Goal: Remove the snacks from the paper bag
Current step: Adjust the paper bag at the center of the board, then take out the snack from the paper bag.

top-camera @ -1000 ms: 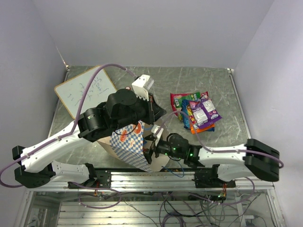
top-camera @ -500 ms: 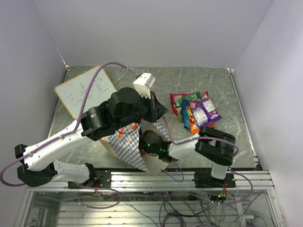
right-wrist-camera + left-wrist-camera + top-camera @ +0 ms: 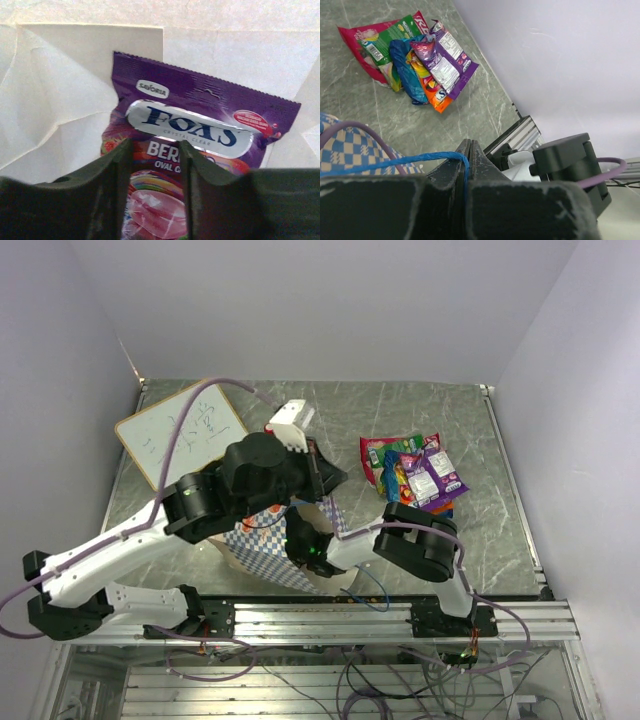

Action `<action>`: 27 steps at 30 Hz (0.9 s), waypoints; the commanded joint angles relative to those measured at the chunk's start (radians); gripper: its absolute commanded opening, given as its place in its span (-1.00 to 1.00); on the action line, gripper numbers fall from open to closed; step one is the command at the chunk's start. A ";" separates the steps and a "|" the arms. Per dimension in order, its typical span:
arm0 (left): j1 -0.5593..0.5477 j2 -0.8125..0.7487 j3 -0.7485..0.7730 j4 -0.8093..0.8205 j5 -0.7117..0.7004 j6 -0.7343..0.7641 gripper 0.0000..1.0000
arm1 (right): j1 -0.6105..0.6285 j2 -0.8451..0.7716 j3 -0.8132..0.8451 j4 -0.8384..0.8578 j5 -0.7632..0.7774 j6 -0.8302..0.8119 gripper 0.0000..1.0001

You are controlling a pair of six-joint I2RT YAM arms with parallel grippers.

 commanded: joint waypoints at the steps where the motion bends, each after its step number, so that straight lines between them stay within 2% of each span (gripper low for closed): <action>1: -0.006 -0.115 -0.053 0.076 -0.047 -0.062 -0.86 | -0.006 0.018 0.055 -0.090 0.042 -0.081 -0.32; 6: -0.006 -0.204 -0.115 0.036 -0.103 -0.095 -0.86 | -0.037 -0.017 0.061 -0.137 0.031 -0.103 -0.77; 10: -0.006 -0.228 -0.102 -0.034 -0.146 -0.083 -0.86 | -0.062 -0.078 0.053 -0.161 0.031 -0.142 -0.99; 20: -0.006 -0.333 -0.121 -0.152 -0.233 -0.081 -0.86 | -0.115 -0.307 -0.067 -0.200 0.066 -0.271 -1.00; 27: -0.006 -0.312 -0.054 -0.194 -0.274 -0.052 -0.86 | -0.109 -0.441 -0.170 -0.204 0.002 -0.208 -1.00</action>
